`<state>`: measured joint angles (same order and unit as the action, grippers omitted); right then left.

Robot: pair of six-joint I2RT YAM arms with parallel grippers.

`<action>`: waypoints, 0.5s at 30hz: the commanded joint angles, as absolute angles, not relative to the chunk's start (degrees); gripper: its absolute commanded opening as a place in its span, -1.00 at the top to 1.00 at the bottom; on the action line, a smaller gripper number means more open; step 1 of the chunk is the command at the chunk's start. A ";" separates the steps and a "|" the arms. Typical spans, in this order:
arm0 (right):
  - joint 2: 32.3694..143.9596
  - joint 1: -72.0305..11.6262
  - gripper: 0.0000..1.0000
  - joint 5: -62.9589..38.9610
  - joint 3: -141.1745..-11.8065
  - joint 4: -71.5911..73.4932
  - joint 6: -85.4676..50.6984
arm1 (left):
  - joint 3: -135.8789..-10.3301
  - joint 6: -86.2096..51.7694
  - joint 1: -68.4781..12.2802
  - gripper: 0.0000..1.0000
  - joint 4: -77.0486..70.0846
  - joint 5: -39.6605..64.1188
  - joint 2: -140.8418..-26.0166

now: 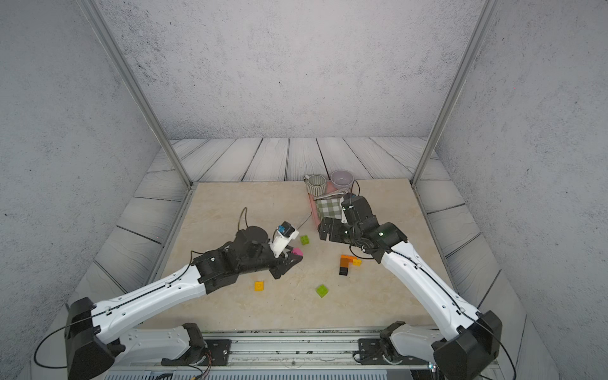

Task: Assemble the letter r with lego
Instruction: Place the lego brick at the center of the board.

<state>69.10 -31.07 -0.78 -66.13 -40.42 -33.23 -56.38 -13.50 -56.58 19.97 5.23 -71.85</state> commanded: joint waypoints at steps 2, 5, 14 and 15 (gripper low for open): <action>66.48 -31.02 -0.99 9.34 -63.96 -45.35 -29.48 | -60.97 -30.63 -58.06 1.00 42.11 -2.92 -82.28; 65.04 -31.01 -0.94 10.77 -63.12 -46.14 -30.92 | -63.19 -33.28 -59.40 1.00 44.44 -0.40 -90.42; 61.92 -30.98 -0.93 9.62 -60.56 -46.05 -31.78 | -66.12 -36.43 -61.08 1.00 45.91 -1.20 -99.89; 61.83 -30.97 -0.92 9.18 -60.39 -46.05 -31.79 | -66.10 -36.54 -61.04 0.97 45.88 -1.02 -100.72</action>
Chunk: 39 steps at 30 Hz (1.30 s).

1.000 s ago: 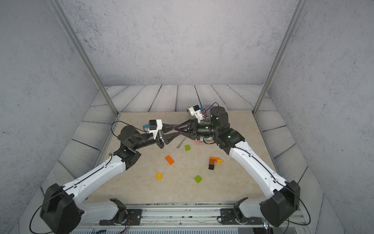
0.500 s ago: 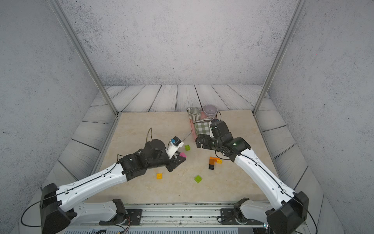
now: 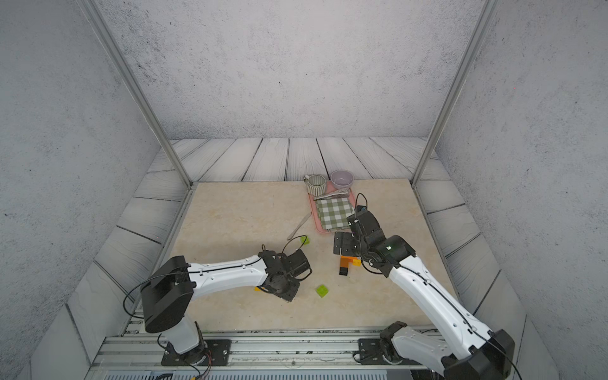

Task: Assemble the letter r with lego
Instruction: Place the lego brick at the center of the board, then pick up the lego brick from the center of the board.

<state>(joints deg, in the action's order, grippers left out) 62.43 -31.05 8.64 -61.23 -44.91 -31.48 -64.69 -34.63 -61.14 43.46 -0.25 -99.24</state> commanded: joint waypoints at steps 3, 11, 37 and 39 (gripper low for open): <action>61.46 -31.02 -0.92 8.19 -59.90 -45.75 -32.12 | -65.92 -37.20 -61.06 0.79 45.23 -0.36 -101.99; 60.64 -30.98 -0.91 7.66 -58.30 -45.28 -31.76 | -66.36 -38.25 -61.02 -0.02 45.10 -0.88 -102.33; 91.64 -45.50 -0.37 -4.76 -57.77 -44.92 -14.16 | -41.20 -48.87 -57.45 -0.52 15.28 -6.22 -68.98; 93.29 -46.51 -0.34 -4.24 -58.25 -44.81 -13.99 | -41.31 -49.02 -57.17 -0.51 14.90 -4.96 -69.81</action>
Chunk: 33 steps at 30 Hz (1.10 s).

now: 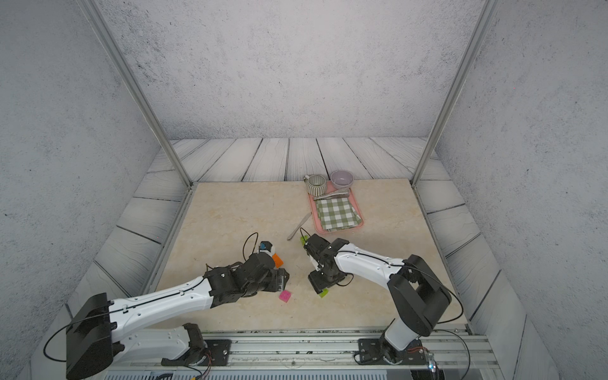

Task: Assemble the letter r with lego
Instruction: Pick up the lego brick from the center of the board.

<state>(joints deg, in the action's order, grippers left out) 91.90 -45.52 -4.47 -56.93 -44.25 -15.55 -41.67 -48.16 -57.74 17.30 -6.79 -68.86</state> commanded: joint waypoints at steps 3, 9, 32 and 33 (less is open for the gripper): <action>95.13 -47.61 -0.28 -2.33 -58.62 -45.64 -14.06 | -41.28 -49.91 -57.00 -0.50 15.65 -5.12 -70.15; 96.31 -48.04 -0.05 -2.28 -58.40 -45.46 -14.40 | -39.91 -50.11 -56.07 -0.48 14.73 -3.87 -69.01; 97.65 -39.73 0.89 -1.14 -73.80 -47.01 -24.05 | -43.18 -47.87 -34.72 -0.27 8.21 12.11 -71.67; 100.21 -39.00 0.91 -0.17 -77.20 -48.44 -24.41 | -45.80 -46.35 -33.85 -0.26 9.27 12.52 -73.87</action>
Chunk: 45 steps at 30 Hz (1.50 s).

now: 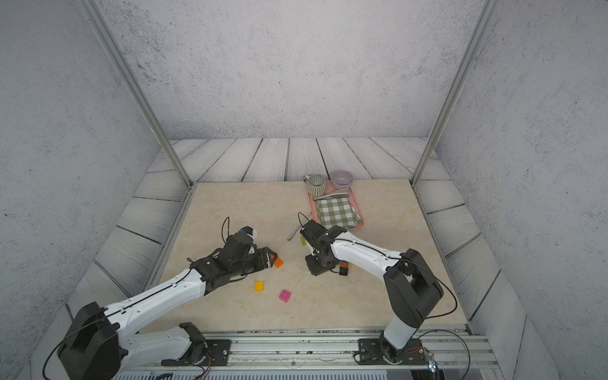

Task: Assemble the letter r with lego
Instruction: Pick up the lego brick from the center of the board, then assemble the lego brick with the lego brick.

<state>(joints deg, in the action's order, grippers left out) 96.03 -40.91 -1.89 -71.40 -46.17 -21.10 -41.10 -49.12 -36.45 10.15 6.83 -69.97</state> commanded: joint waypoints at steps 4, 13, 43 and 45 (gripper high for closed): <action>111.67 -38.34 0.99 3.49 -92.40 -56.62 -24.29 | -53.59 -43.66 -31.32 -0.24 11.32 14.41 -82.49; 127.53 -38.33 1.00 4.44 -114.21 -65.38 -23.91 | -59.47 -44.09 -27.08 -0.21 9.62 22.30 -93.62; 136.41 -37.31 1.00 4.22 -120.30 -65.62 -21.51 | -56.31 -44.15 -25.22 -0.21 6.67 25.44 -94.89; 136.54 -37.24 1.00 4.13 -119.91 -64.82 -20.86 | -56.14 -44.28 -25.22 -0.21 6.68 25.49 -94.53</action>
